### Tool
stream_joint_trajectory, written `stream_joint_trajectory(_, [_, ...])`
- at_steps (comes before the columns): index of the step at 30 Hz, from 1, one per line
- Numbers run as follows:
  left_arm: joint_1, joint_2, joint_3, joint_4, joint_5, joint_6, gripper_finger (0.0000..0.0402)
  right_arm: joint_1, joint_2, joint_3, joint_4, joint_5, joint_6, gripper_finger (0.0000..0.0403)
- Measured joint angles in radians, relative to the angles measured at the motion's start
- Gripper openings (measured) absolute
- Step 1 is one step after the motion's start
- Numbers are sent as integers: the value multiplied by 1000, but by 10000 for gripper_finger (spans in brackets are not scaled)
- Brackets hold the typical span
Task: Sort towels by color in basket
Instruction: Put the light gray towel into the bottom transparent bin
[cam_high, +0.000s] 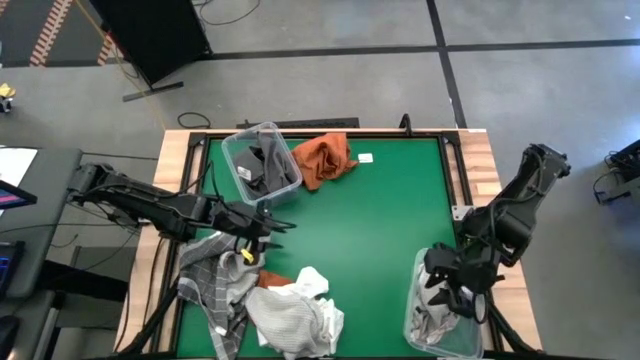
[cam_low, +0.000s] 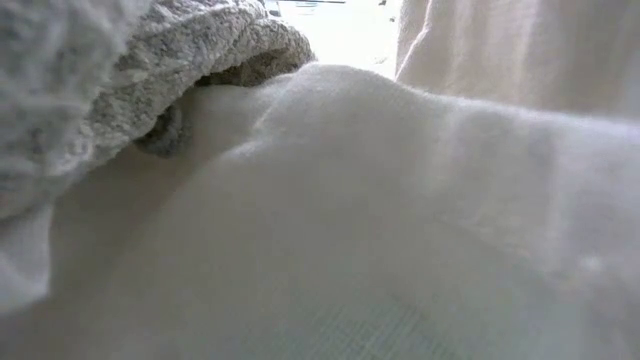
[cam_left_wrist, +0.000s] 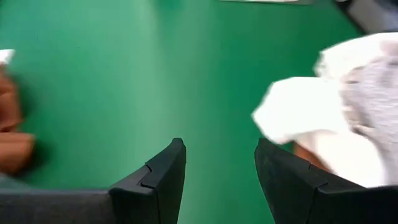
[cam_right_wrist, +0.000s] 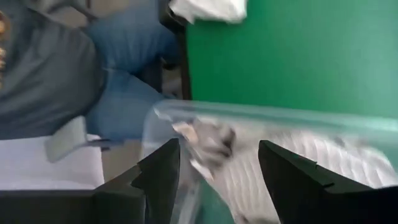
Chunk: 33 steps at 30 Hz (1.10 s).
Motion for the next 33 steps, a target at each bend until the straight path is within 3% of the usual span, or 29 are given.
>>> stream_joint_trajectory(5, [-25,0,0,0,73,0,183,-65,9,0,119,54,-132,243])
stream_joint_trajectory(10, [-63,0,0,-12,76,0,183,-134,75,0,315,88,-362,243])
stream_joint_trajectory(19, [-142,0,0,-43,78,-30,183,-246,287,0,597,28,-693,243])
stream_joint_trajectory(25, [-201,0,0,-49,78,-76,183,-307,468,0,814,-55,-835,243])
stream_joint_trajectory(33, [-291,0,0,-51,80,-132,183,-365,661,0,1020,-70,-978,243])
